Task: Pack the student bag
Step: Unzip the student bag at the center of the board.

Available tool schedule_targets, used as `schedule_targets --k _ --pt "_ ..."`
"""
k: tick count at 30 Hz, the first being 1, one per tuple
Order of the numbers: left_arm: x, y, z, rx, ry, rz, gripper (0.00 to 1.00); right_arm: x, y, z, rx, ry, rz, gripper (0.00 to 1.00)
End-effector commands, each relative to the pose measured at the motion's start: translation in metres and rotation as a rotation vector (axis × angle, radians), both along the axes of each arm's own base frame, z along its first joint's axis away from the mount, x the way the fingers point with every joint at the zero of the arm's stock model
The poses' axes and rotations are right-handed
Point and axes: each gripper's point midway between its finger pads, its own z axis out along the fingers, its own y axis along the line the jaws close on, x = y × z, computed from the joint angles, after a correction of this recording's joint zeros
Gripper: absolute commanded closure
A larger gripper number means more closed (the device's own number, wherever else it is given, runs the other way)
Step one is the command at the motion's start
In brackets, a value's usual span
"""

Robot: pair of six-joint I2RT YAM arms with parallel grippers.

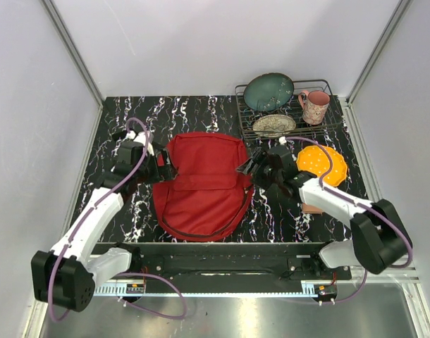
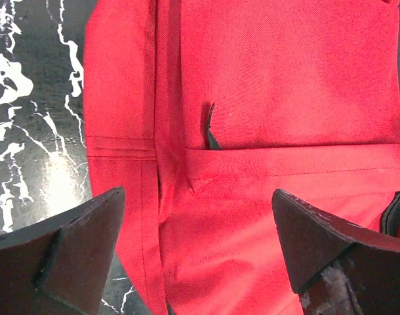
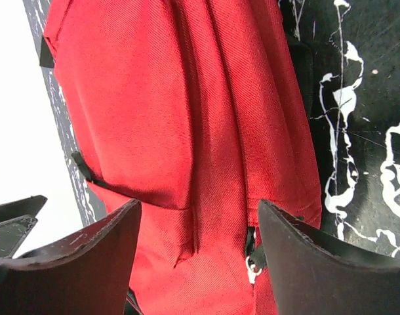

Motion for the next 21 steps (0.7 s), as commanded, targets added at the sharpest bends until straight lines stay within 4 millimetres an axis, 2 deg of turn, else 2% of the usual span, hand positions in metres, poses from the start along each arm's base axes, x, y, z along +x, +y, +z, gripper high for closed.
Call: schedule_targets --k 1,2,5,8,13,16,20,21 --pt "-0.008 0.016 0.002 0.081 -0.029 0.008 0.02 0.008 -0.012 0.044 -0.02 -0.092 -0.048 0.2" --pt "-0.011 0.016 0.002 0.077 -0.018 0.006 0.02 0.01 -0.013 0.057 -0.01 -0.119 -0.053 0.18" --pt "-0.014 0.015 0.008 0.064 -0.039 0.01 0.01 0.011 -0.016 0.077 0.004 -0.152 -0.069 0.12" --pt "-0.016 0.017 0.017 0.059 -0.075 0.02 0.01 0.013 -0.016 0.095 0.037 -0.172 -0.094 0.05" --pt "-0.018 0.019 0.022 0.055 -0.081 0.038 0.01 0.024 -0.015 0.118 0.089 -0.2 -0.147 0.0" --pt "-0.019 0.024 0.031 0.058 -0.108 0.072 0.01 0.031 -0.005 0.13 0.108 -0.213 -0.119 0.01" --pt "-0.023 0.026 0.039 0.039 -0.153 0.091 0.01 0.038 0.019 0.146 0.133 -0.197 0.016 0.0" --pt "-0.023 0.027 0.041 0.04 -0.16 0.093 0.01 0.036 0.021 0.144 0.114 -0.183 0.054 0.0"
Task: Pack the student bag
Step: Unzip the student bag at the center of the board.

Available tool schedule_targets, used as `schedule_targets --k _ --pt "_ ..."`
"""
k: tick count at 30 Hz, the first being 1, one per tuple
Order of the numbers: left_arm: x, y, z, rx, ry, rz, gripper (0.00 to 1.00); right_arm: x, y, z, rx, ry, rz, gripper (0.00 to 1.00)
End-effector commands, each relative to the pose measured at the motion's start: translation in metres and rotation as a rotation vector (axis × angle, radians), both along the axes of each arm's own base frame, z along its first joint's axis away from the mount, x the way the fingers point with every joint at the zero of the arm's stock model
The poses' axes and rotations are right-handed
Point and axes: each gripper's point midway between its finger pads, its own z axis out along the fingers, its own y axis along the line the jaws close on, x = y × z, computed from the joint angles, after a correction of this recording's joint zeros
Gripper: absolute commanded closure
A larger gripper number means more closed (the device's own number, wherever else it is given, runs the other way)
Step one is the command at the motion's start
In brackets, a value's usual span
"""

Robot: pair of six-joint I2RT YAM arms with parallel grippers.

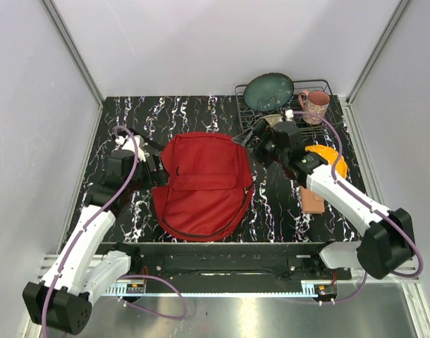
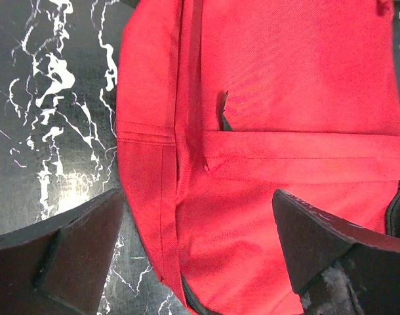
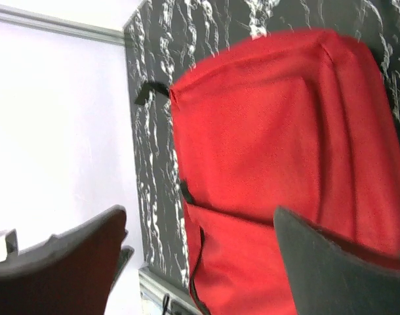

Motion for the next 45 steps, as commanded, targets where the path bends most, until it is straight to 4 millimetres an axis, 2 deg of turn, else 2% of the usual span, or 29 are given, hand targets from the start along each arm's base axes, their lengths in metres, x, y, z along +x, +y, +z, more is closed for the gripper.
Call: schedule_targets --k 1,4,5,7,8,11,14,21,27,28,30,31,33,34,38,39,40,43,45 --pt "0.004 0.005 0.023 -0.015 -0.098 0.042 0.01 0.002 0.025 0.03 0.02 -0.01 0.171 0.0" --pt "0.002 0.006 0.022 -0.01 -0.095 0.042 0.01 -0.007 0.028 0.035 0.034 0.033 0.195 0.0" --pt "0.002 0.006 0.022 -0.01 -0.091 0.041 0.01 -0.011 0.027 0.029 0.046 0.053 0.194 0.0" --pt "0.003 0.011 0.023 0.004 -0.098 0.063 0.01 -0.016 0.027 0.041 0.097 0.024 0.194 0.01" --pt "0.004 0.012 0.023 0.006 -0.102 0.069 0.01 -0.018 0.026 0.038 0.109 0.026 0.189 0.0" --pt "0.004 0.015 0.025 0.016 -0.112 0.083 0.01 -0.02 0.025 0.046 0.103 0.001 0.198 0.0" --pt "0.002 0.019 0.03 0.023 -0.136 0.1 0.01 -0.018 0.029 0.05 0.074 -0.013 0.24 0.0" --pt "0.002 0.026 0.03 0.04 -0.15 0.131 0.01 -0.01 0.049 0.037 0.104 0.022 0.314 0.0" --pt "0.003 0.022 0.03 0.034 -0.14 0.115 0.01 -0.009 0.049 0.013 0.046 0.043 0.339 0.01" --pt "0.003 0.022 0.029 0.034 -0.139 0.113 0.01 -0.007 0.048 -0.001 0.023 0.067 0.333 0.08" --pt "0.002 0.023 0.031 0.035 -0.143 0.112 0.01 -0.005 0.051 -0.015 0.005 0.074 0.346 0.13" --pt "0.001 0.023 0.032 0.036 -0.147 0.11 0.01 -0.005 0.055 -0.032 -0.007 0.104 0.363 0.14" --pt "0.001 0.022 0.033 0.037 -0.152 0.1 0.01 -0.005 0.066 -0.048 -0.038 0.099 0.405 0.25" --pt "0.001 0.018 0.032 0.028 -0.146 0.083 0.01 0.0 0.071 -0.064 -0.069 0.117 0.4 0.27" --pt "0.001 0.009 0.028 0.011 -0.121 0.034 0.01 0.009 0.101 -0.103 -0.094 0.139 0.437 0.28" --pt "0.002 0.009 0.026 0.012 -0.112 0.033 0.01 0.005 0.111 -0.109 -0.095 0.14 0.461 0.37" --pt "0.001 0.004 0.025 -0.001 -0.102 0.01 0.01 0.003 0.12 -0.121 -0.089 0.157 0.495 0.41" --pt "0.002 0.0 0.024 -0.009 -0.093 -0.01 0.01 -0.006 0.135 -0.126 -0.086 0.154 0.557 0.55" --pt "0.002 -0.002 0.023 -0.015 -0.091 -0.018 0.01 -0.014 0.132 -0.127 -0.121 0.152 0.589 0.58"
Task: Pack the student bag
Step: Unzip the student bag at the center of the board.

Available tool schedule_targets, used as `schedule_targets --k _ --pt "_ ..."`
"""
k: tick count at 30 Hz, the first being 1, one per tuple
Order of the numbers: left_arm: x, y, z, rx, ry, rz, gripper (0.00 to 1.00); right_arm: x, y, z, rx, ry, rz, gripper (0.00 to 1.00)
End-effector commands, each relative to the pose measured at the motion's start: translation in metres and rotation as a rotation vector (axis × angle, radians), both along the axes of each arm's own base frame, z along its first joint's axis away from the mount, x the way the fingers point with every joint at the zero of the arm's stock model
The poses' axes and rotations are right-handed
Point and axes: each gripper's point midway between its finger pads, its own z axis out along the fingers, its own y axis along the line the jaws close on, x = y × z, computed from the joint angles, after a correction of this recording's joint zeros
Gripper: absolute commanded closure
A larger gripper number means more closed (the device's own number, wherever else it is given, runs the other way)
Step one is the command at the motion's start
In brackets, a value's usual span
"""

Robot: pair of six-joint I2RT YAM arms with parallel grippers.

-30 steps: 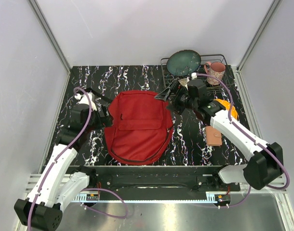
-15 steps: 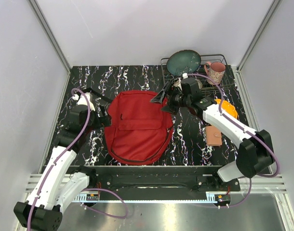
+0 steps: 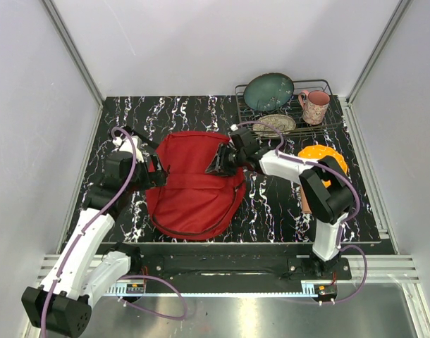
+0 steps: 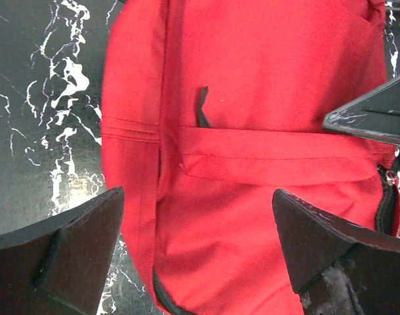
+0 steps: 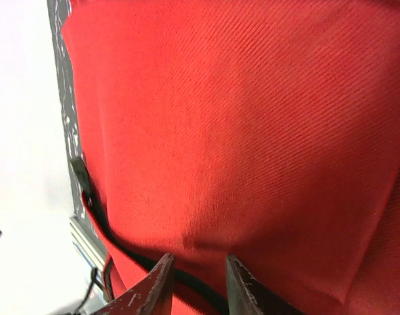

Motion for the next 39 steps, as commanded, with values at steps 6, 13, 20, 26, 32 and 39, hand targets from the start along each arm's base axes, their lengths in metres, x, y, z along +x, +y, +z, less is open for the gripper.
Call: schedule_targets --k 6,13,20,26,32,39 --pt "0.004 -0.018 0.011 -0.047 -0.029 -0.098 0.01 -0.047 0.007 0.025 -0.063 -0.144 0.238 0.68" --pt "0.001 -0.023 0.008 -0.058 -0.018 -0.125 0.01 -0.082 0.003 0.027 -0.153 -0.16 0.404 0.67" --pt "0.0 -0.029 0.002 -0.069 0.01 -0.161 0.01 -0.083 0.0 -0.025 -0.345 -0.071 0.377 0.64" --pt "-0.001 -0.037 -0.002 -0.059 0.024 -0.197 0.01 -0.053 0.003 -0.022 -0.375 -0.082 0.179 0.61" --pt "0.011 -0.064 0.017 0.11 -0.038 -0.313 0.01 -0.042 -0.001 -0.013 -0.371 -0.122 0.098 0.58" --pt "0.036 -0.073 0.032 0.534 -0.13 -0.429 0.01 -0.042 -0.007 -0.021 -0.348 -0.1 0.08 0.58"
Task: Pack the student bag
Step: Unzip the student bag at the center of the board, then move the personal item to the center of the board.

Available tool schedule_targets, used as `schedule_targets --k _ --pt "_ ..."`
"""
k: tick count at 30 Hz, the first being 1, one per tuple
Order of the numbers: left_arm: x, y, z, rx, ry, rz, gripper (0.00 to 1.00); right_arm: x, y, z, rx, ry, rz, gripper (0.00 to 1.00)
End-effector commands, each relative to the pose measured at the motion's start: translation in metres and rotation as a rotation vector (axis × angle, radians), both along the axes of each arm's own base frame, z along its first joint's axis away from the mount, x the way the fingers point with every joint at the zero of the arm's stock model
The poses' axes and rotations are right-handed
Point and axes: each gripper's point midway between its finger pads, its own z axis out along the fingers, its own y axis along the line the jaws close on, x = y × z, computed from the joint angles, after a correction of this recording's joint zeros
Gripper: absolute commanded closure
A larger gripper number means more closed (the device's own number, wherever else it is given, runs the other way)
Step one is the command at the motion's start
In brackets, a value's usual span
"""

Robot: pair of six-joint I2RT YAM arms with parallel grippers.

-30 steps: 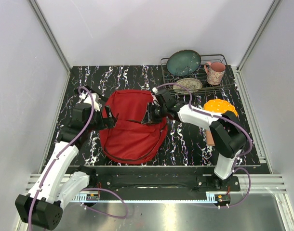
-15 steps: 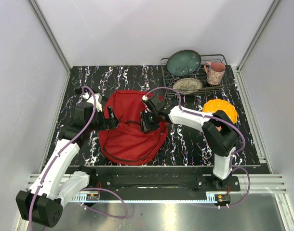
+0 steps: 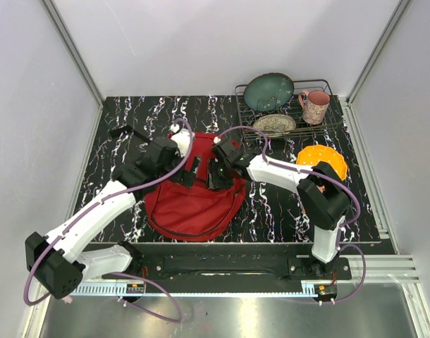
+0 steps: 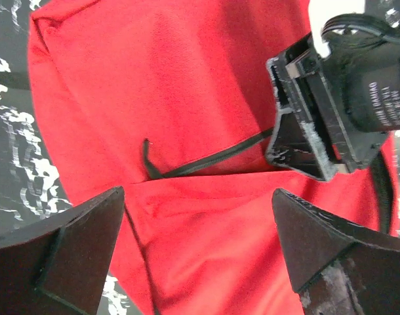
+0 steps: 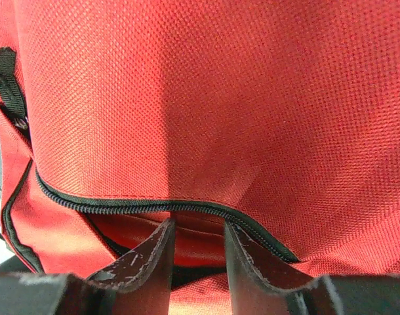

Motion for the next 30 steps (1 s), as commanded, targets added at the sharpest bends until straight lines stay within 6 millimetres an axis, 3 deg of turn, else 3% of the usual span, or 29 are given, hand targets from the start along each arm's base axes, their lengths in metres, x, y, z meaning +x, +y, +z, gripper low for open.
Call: schedule_targets --k 1,5,10,13,15,17,19,20,22,23,25,26,30 --pt "0.028 0.015 0.02 0.218 -0.175 -0.017 0.01 0.016 -0.011 0.004 0.013 -0.054 -0.072 0.58" --pt "0.034 0.005 0.012 0.226 -0.175 -0.064 0.01 0.018 -0.018 0.003 0.049 -0.038 -0.108 0.58" --pt "0.034 -0.009 -0.018 0.23 -0.17 -0.163 0.01 0.021 -0.035 0.003 0.096 -0.016 -0.167 0.58" --pt "0.035 -0.004 -0.018 0.254 -0.157 -0.119 0.01 0.024 -0.044 0.01 0.13 -0.026 -0.204 0.58" --pt "0.032 -0.003 -0.012 0.233 -0.138 -0.077 0.01 0.027 -0.057 0.026 0.154 -0.075 -0.273 0.52" --pt "0.027 -0.004 0.0 0.168 -0.149 -0.038 0.01 0.032 -0.086 0.049 0.155 -0.171 -0.381 0.4" --pt "0.015 -0.022 0.012 0.026 -0.149 -0.061 0.01 0.033 -0.111 0.064 0.158 -0.228 -0.472 0.28" --pt "0.01 -0.028 0.019 -0.018 -0.156 -0.07 0.01 0.032 -0.138 0.08 0.161 -0.294 -0.561 0.16" --pt "-0.001 -0.044 0.033 -0.14 -0.175 -0.082 0.01 0.025 -0.159 0.095 0.186 -0.348 -0.628 0.07" --pt "-0.004 -0.049 0.035 -0.171 -0.171 -0.086 0.01 0.019 -0.179 0.112 0.217 -0.416 -0.683 0.03" --pt "-0.014 -0.066 0.041 -0.252 -0.156 -0.103 0.01 0.007 -0.206 0.116 0.22 -0.426 -0.812 0.0" --pt "-0.018 -0.071 0.041 -0.269 -0.149 -0.113 0.01 0.0 -0.234 0.126 0.228 -0.475 -0.936 0.0" --pt "-0.034 -0.098 0.023 -0.261 -0.084 -0.167 0.01 -0.029 -0.29 0.111 0.206 -0.469 -1.158 0.0"
